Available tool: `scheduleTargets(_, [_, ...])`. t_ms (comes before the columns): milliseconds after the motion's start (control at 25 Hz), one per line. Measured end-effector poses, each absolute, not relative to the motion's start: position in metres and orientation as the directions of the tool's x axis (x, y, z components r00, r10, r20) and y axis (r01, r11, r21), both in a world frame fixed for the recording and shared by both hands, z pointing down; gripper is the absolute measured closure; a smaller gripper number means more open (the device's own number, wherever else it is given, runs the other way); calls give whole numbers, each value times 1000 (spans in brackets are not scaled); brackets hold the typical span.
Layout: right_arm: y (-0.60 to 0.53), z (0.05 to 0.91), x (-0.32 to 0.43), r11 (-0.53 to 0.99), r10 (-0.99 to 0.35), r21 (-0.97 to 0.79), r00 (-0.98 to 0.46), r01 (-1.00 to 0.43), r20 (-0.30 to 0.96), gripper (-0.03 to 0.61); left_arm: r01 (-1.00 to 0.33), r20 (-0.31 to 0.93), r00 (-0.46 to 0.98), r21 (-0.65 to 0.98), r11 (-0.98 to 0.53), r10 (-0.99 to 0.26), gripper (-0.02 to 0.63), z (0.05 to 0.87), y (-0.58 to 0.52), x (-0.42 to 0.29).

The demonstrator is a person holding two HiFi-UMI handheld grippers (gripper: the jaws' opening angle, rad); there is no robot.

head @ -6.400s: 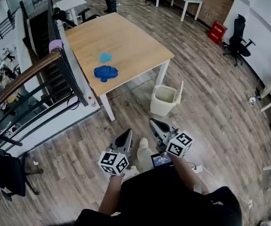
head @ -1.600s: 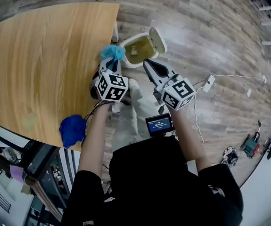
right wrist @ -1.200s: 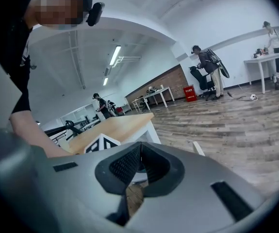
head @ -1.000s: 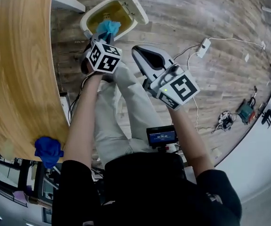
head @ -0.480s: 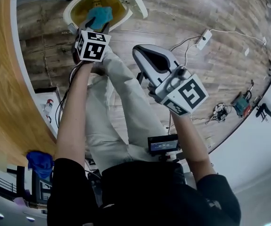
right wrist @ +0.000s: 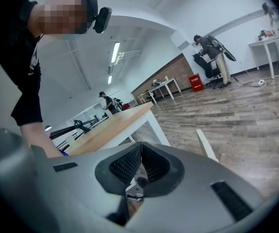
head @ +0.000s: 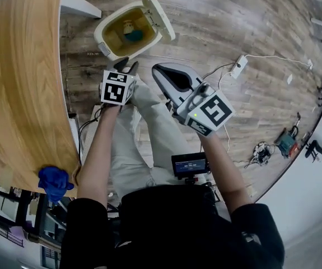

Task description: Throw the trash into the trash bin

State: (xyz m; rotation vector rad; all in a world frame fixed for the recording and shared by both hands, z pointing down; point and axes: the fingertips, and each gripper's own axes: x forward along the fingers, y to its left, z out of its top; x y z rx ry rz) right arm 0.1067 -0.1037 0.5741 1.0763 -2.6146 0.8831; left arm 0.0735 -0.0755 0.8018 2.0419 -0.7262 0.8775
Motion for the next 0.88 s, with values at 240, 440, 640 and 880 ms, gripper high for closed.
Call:
scheduleTargets(240, [-109,483,70,673,-557,-401,-783,-621,278,580,-716,597,685,445,-539,-417,603,627,-59,64])
scheduleTargets(440, [-108,408,48,730,-551,-347,-808,-588,210,580,-735,409,678,366,-571,-611,604,472,-62,28])
scheduleTargets(640, [-105,340,10,830,-498,-228,-861,-509,107,580,-815,231,579,185,-549,-782,606,366,-68,-23])
scheduleTargets(880, [-64,269,-32,905,-406,-136,-914,-403,10,580,-871,66,488,107,-480,-870,606,284,-33,-63])
